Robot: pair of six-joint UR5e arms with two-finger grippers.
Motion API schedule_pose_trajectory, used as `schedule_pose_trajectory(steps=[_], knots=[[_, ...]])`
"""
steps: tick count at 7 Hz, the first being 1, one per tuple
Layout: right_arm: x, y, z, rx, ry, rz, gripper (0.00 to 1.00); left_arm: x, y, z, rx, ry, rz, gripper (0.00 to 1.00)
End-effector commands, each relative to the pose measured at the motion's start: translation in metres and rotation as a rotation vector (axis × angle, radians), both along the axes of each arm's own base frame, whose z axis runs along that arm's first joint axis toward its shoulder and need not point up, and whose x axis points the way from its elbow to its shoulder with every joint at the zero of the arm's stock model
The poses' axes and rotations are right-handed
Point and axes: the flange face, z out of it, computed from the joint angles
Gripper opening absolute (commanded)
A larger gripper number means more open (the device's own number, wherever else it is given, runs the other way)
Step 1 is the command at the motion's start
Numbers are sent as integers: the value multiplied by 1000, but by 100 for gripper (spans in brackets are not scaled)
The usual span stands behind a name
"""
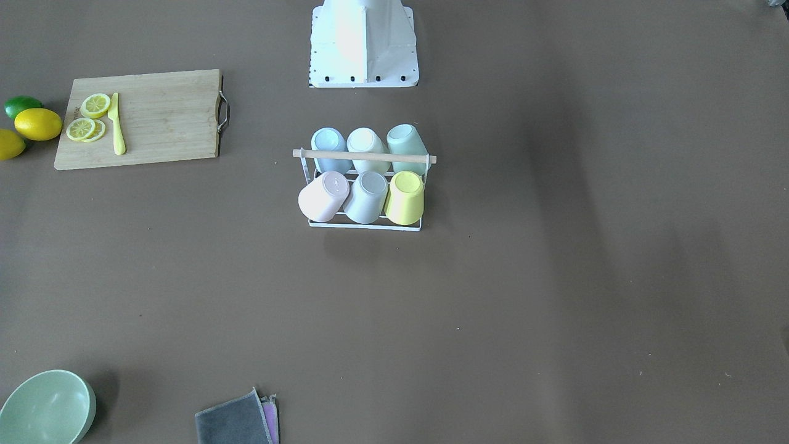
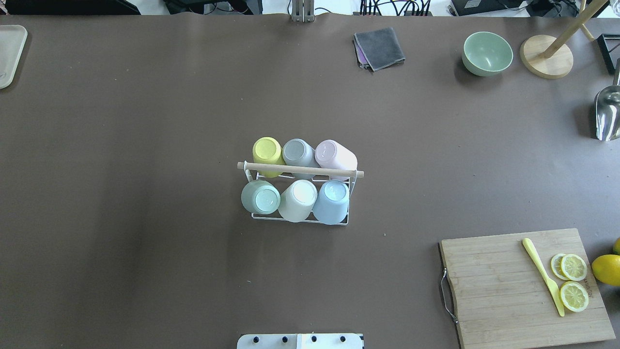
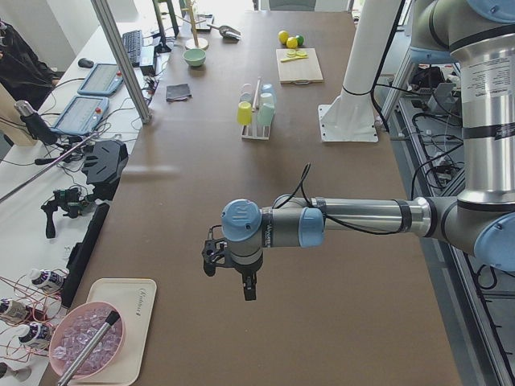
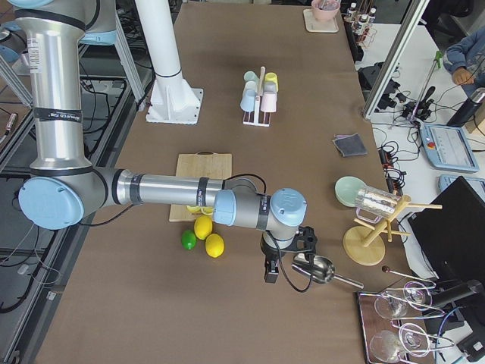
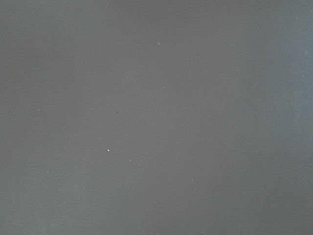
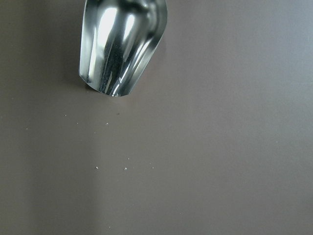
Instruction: Place cup on cup holder
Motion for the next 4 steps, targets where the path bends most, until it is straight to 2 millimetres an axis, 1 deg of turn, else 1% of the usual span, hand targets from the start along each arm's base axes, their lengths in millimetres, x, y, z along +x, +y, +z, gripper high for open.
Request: schedule_pose_trajectory(steps=[1,4], knots=[[1,0,1,-1,0,0,100,-1,-1,-1,2,1,-1,98],[1,0,-1,3,0,3,100,-1,-1,-1,3,-1,-1,98]])
